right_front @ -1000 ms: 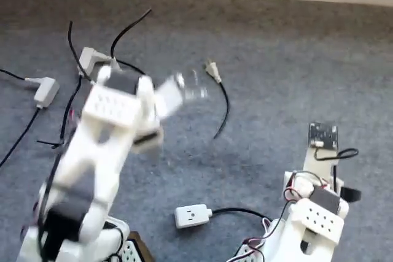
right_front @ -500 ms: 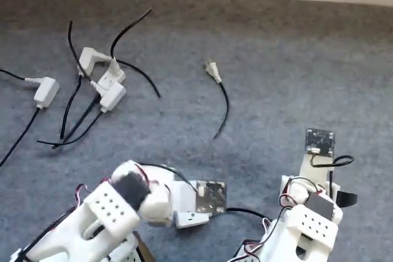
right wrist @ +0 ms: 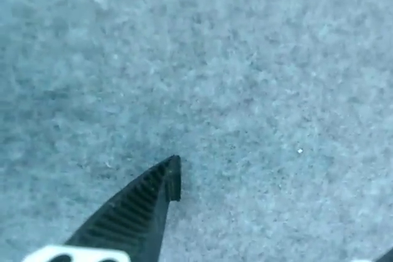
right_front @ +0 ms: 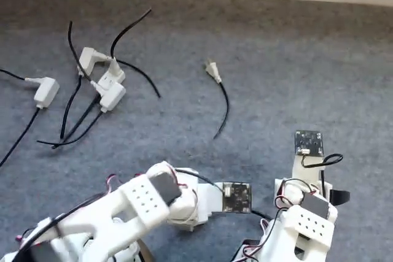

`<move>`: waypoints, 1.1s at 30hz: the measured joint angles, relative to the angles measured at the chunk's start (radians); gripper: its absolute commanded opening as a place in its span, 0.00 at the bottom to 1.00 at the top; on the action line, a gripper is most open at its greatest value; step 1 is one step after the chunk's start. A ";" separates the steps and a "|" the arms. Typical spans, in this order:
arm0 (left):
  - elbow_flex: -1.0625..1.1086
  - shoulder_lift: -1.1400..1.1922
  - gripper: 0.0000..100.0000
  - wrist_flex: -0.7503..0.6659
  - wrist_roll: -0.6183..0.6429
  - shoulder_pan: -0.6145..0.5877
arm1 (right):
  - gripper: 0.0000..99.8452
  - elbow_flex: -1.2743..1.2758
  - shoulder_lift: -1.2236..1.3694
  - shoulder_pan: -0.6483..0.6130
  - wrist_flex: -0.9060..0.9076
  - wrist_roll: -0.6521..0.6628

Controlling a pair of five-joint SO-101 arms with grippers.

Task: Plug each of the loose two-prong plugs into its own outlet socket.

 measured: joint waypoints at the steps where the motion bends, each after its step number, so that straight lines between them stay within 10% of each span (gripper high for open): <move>1: 0.000 0.040 0.26 -0.020 0.000 -0.015 | 0.52 0.000 0.000 -0.002 0.000 0.000; 15: -0.250 0.140 0.25 0.060 -0.164 -0.439 | 0.52 0.031 -0.003 -0.003 -0.043 0.000; 33: -0.316 0.143 0.27 0.018 0.002 -0.545 | 0.52 0.046 -0.008 -0.063 -0.054 0.000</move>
